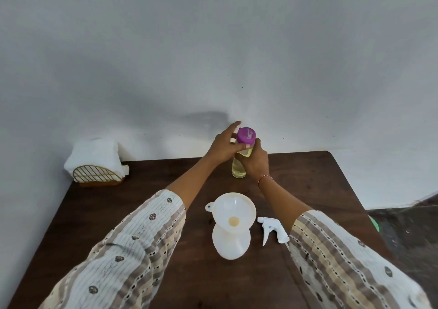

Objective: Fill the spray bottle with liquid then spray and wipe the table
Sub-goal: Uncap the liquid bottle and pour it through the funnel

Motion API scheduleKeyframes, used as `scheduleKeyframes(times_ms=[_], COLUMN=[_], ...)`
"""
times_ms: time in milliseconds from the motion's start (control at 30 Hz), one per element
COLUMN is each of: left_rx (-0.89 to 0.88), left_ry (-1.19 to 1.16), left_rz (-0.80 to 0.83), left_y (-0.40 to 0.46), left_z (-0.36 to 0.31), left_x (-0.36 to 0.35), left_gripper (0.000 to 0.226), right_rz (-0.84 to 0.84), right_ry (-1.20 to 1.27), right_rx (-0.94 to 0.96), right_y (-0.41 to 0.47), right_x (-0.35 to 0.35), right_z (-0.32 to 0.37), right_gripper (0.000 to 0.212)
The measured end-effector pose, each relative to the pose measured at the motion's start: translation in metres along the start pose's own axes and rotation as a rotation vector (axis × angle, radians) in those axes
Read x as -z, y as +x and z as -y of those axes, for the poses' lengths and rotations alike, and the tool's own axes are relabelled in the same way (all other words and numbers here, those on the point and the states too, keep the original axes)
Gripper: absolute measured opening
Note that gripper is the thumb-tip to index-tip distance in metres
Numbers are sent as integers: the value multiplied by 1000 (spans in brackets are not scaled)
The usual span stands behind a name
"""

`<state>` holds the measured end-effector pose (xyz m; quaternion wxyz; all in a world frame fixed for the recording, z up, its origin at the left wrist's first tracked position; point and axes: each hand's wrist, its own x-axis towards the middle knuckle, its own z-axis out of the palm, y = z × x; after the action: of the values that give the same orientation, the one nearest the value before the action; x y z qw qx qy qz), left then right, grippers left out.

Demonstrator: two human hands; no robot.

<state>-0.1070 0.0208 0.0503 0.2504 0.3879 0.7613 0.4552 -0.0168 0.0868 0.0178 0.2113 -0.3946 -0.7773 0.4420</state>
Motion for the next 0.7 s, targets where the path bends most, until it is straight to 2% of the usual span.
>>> scheduleKeyframes(times_ms=[167, 433, 633, 700], left_rx=[-83, -215, -294, -303], left_ry=[73, 89, 119, 165], left_rz=[13, 73, 38, -24], left_y=[-7, -34, -73, -87], left_z=[-13, -65, -94, -100], left_x=[3, -6, -13, -24], left_gripper=[59, 64, 58, 53], right_rz=[-30, -80, -68, -97], right_ry=[7, 20, -4, 2], right_rx=[22, 81, 132, 118], right_y=[-15, -45, -84, -99], right_x=[12, 63, 94, 100], right_z=[0, 17, 20, 18], right_gripper=[60, 56, 55, 55])
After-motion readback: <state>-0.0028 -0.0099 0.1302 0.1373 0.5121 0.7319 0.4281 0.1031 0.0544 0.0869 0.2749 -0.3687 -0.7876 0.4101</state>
